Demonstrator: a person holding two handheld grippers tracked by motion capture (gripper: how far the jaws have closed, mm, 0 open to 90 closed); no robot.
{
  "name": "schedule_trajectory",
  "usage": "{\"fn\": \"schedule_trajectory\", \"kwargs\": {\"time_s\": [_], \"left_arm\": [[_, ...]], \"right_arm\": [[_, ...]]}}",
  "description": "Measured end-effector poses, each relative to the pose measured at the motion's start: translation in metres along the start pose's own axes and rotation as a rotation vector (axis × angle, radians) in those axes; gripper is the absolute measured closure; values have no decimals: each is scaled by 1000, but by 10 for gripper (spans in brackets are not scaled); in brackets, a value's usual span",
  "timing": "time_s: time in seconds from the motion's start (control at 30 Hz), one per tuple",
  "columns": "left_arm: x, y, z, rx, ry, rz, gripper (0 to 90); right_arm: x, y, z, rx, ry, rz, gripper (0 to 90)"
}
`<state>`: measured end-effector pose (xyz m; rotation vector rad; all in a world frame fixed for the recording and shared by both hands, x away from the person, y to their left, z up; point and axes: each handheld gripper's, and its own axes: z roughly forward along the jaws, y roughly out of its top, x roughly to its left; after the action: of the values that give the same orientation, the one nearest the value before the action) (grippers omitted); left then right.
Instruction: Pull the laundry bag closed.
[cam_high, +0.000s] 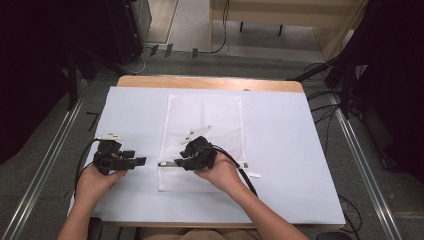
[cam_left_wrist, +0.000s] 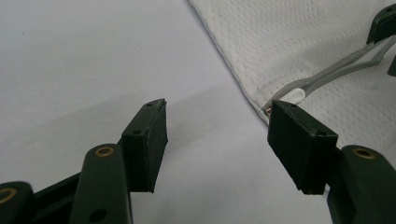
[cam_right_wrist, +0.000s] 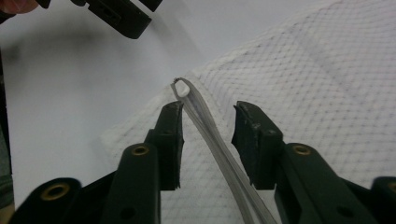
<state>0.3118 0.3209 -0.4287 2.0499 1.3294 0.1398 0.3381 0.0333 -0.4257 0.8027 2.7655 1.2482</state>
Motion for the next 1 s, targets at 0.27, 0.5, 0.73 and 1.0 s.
{"fn": "schedule_trajectory", "kwargs": {"time_s": [0.27,0.5,0.73,1.0], "left_arm": [[2,-1,-1,1,14,-4,385],[2,-1,-2,-2,12,-4,385],[2,-1,-1,3,10,-1,384],[2,-1,-1,-1,8,0,384]], "right_arm": [[3,2,18,41,18,10,745],[3,4,31,44,34,34,769],[5,6,38,56,48,33,783],[7,4,46,61,60,39,761]]}}
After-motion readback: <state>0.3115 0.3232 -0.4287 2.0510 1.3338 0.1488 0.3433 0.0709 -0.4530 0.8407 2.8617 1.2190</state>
